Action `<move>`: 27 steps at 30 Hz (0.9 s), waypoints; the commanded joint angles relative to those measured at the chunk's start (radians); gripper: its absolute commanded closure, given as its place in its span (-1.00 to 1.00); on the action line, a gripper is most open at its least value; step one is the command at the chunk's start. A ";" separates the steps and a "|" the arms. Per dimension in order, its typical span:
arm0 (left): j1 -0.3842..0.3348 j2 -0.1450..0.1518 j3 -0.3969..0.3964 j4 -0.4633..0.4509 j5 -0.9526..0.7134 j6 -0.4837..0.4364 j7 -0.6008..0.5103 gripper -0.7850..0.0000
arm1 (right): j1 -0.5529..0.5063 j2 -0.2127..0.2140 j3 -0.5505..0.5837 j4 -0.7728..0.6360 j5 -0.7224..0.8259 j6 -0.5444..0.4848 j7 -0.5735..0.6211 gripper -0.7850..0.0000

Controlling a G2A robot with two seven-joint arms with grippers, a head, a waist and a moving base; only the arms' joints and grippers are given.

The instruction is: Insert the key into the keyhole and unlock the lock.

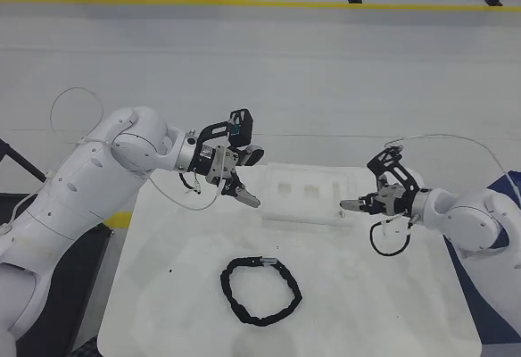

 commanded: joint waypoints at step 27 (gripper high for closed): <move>0.000 0.000 0.000 0.000 0.000 0.000 0.000 -1.00 | 0.315 -0.199 -0.422 0.480 0.025 0.314 0.067 -1.00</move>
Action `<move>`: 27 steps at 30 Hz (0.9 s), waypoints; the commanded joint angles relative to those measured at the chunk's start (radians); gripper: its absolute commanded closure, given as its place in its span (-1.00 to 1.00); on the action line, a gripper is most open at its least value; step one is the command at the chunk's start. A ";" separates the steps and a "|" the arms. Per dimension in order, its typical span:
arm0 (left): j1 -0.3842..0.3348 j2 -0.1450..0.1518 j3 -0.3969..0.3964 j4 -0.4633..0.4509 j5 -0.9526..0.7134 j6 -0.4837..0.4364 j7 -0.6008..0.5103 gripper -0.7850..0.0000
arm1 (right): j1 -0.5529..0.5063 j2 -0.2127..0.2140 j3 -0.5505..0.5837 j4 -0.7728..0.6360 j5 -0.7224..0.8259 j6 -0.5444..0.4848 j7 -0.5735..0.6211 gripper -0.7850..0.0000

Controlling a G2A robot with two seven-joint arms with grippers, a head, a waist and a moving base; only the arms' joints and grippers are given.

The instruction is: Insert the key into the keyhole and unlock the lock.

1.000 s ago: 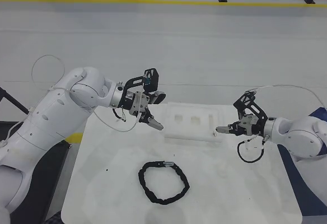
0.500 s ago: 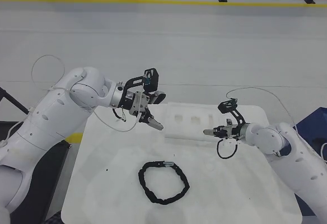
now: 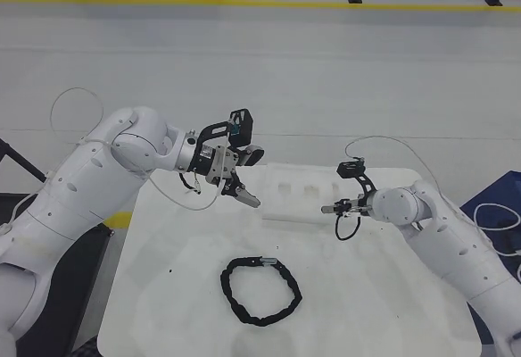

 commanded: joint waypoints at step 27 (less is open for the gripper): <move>0.000 0.000 0.000 0.000 0.000 0.000 0.000 -1.00 | 0.103 -0.121 -0.117 0.190 -0.075 0.104 0.082 0.37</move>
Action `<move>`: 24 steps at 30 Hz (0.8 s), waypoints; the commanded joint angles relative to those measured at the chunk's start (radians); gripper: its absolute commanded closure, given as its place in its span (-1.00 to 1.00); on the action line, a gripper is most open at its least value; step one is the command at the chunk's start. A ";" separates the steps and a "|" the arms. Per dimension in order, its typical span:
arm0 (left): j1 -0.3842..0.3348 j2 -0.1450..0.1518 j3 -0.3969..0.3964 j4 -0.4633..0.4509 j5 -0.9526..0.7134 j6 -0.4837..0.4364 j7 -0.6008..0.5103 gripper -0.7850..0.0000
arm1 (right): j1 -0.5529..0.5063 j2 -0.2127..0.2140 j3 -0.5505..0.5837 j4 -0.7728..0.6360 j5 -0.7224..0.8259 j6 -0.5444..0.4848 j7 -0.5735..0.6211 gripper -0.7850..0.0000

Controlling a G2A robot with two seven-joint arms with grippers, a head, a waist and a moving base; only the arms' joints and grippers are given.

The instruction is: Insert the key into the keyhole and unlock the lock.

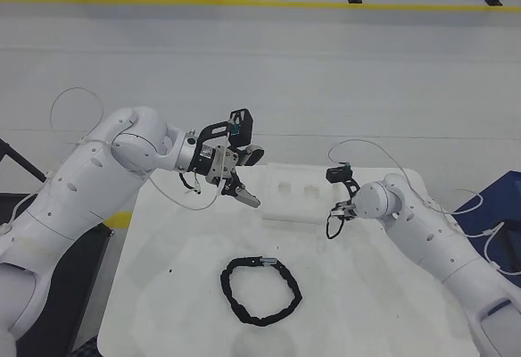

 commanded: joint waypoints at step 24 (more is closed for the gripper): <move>0.000 0.000 0.000 0.000 0.000 0.000 0.000 -1.00 | 0.008 -0.035 0.032 0.060 -0.045 0.047 0.004 1.00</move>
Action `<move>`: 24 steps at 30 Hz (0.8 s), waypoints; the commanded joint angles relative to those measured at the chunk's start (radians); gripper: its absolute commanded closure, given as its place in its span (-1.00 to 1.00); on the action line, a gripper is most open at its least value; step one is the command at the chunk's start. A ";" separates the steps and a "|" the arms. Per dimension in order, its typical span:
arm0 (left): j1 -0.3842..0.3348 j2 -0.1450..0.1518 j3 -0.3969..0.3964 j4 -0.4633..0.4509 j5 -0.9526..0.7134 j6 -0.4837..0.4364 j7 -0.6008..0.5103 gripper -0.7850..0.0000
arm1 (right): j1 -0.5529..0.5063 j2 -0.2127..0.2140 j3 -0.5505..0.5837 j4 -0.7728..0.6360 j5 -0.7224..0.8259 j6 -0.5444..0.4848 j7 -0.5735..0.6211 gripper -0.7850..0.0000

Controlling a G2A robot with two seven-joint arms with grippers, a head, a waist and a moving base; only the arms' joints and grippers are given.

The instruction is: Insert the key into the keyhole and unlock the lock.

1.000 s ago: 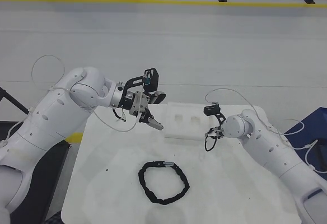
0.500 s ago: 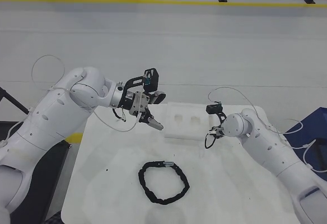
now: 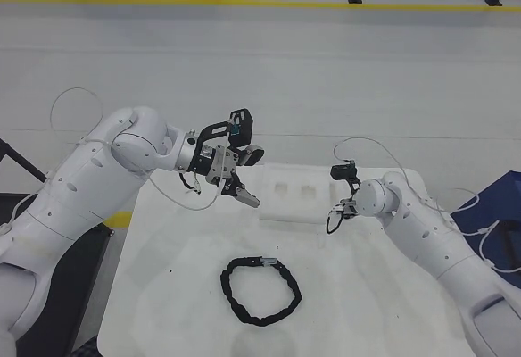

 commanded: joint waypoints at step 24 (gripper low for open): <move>0.000 0.000 0.000 0.000 0.000 0.000 0.000 -1.00 | -0.195 0.125 0.370 -0.461 0.101 -0.063 0.195 1.00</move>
